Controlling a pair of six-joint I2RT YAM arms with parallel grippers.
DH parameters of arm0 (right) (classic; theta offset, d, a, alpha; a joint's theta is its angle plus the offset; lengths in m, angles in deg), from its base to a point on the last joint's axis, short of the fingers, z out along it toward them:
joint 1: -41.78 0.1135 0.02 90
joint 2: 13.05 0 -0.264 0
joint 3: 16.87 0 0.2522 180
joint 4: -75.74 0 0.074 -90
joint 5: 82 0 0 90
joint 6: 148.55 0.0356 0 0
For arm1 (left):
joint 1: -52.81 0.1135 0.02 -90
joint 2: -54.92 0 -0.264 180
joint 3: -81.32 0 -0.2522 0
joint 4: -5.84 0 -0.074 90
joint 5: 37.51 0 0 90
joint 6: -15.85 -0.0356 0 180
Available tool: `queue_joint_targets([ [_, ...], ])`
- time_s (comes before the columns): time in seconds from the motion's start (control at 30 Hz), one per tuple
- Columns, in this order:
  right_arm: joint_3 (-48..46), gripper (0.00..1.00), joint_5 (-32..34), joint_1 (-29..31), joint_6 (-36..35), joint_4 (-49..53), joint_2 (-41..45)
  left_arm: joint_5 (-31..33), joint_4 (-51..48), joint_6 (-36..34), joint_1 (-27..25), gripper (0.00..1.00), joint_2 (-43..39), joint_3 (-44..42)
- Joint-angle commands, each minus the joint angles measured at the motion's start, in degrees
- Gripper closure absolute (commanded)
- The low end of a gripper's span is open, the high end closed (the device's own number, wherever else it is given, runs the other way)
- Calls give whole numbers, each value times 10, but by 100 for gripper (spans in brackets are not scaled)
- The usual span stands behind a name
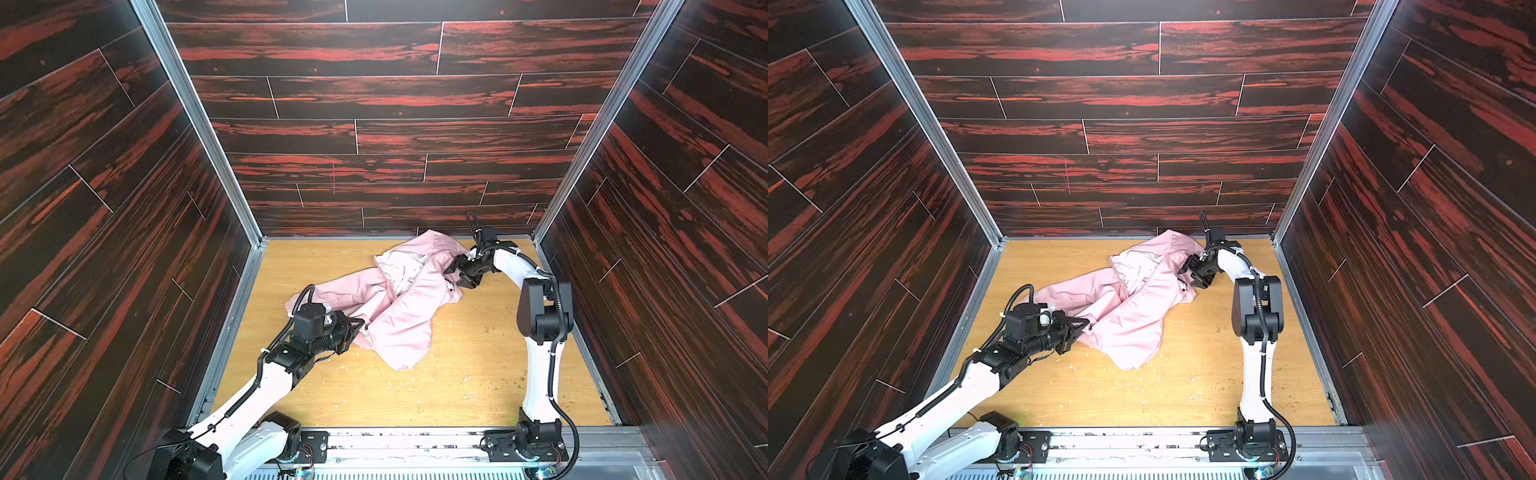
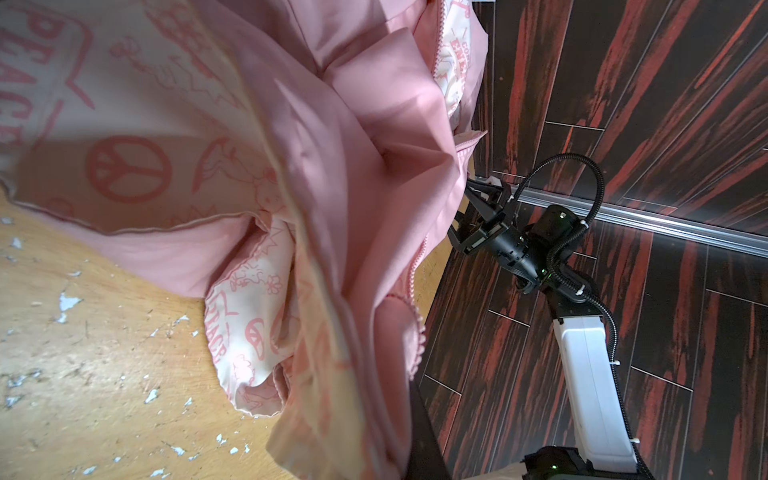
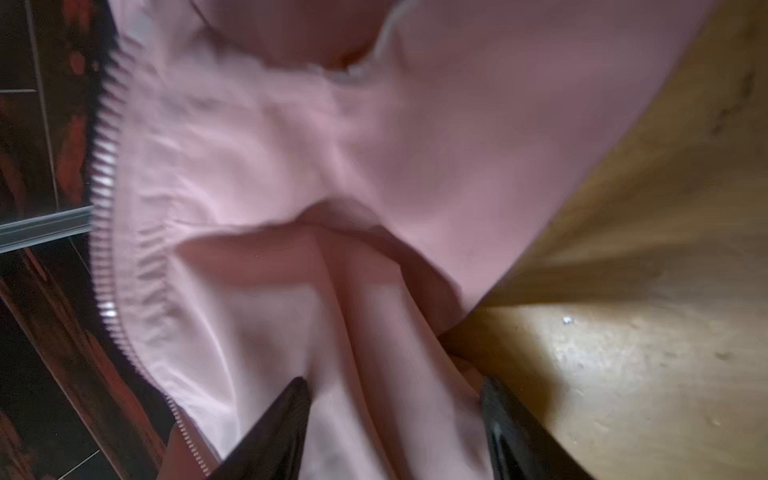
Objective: Zip up the jacket
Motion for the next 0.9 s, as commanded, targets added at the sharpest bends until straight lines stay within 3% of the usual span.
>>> queue_joint_targets([
  [0.0, 26, 31, -30, -2, -1, -17, -42, -8, 7, -2, 7, 100, -4, -4],
  [0.27, -2, 35, -81, 22, 31, -59, -82, -28, 8, -3, 22, 100, 6, -1],
  [0.33, -31, 48, -91, 22, 46, -85, -75, -34, 7, -6, 29, 100, 10, 1],
  [0.4, -59, 71, -100, 22, 56, -108, -64, -43, 3, -13, 40, 100, 15, 5],
  [0.6, -167, 100, -104, 19, 73, -171, 6, -72, -40, -71, 79, 100, 45, 28],
  [0.87, -382, 100, -103, 12, 81, -236, 156, -133, -140, -222, 135, 100, 161, 134],
])
